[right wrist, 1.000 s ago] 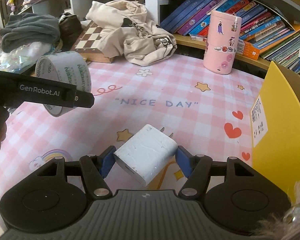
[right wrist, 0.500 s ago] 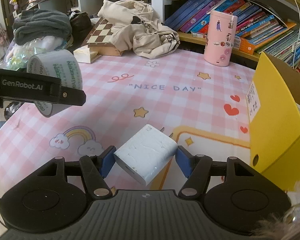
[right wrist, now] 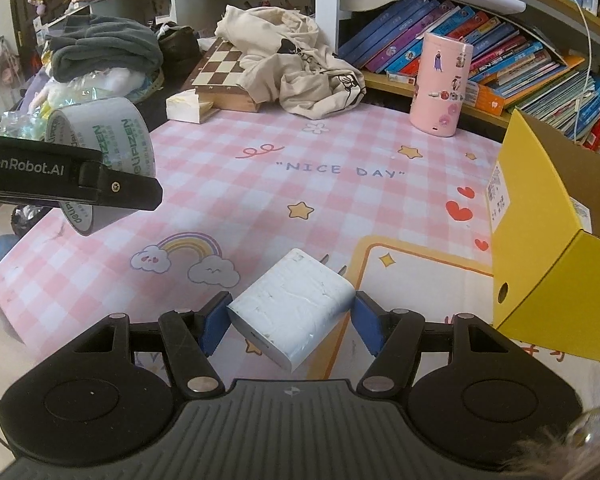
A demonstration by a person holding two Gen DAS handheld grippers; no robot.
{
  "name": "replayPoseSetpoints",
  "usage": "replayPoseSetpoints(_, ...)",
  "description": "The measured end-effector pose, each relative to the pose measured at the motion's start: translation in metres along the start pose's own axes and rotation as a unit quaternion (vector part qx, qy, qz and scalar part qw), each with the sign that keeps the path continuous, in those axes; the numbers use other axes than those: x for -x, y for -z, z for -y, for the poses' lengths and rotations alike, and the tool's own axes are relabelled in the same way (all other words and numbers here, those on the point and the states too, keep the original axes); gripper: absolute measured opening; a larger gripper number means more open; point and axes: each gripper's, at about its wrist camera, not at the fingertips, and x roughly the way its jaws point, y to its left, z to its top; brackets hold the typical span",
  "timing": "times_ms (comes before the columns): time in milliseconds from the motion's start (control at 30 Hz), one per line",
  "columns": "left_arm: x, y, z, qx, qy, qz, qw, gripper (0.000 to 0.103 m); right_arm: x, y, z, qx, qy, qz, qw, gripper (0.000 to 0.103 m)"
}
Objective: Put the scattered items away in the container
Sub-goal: 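Lift the charger plug and tape roll with both tools toward the yellow box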
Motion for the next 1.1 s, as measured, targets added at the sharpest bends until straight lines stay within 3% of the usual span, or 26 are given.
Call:
replayPoseSetpoints(533, 0.017, 0.020, 0.007, 0.008, 0.020, -0.003, 0.9998, 0.084, 0.031, 0.021, 0.006, -0.016, 0.025, 0.004, 1.000, 0.063)
replayPoseSetpoints(1100, 0.012, 0.029, 0.050, -0.032, 0.065, -0.023, 0.9971, 0.084, 0.056, 0.040, 0.043, -0.065, 0.072, 0.002, 0.995, 0.063)
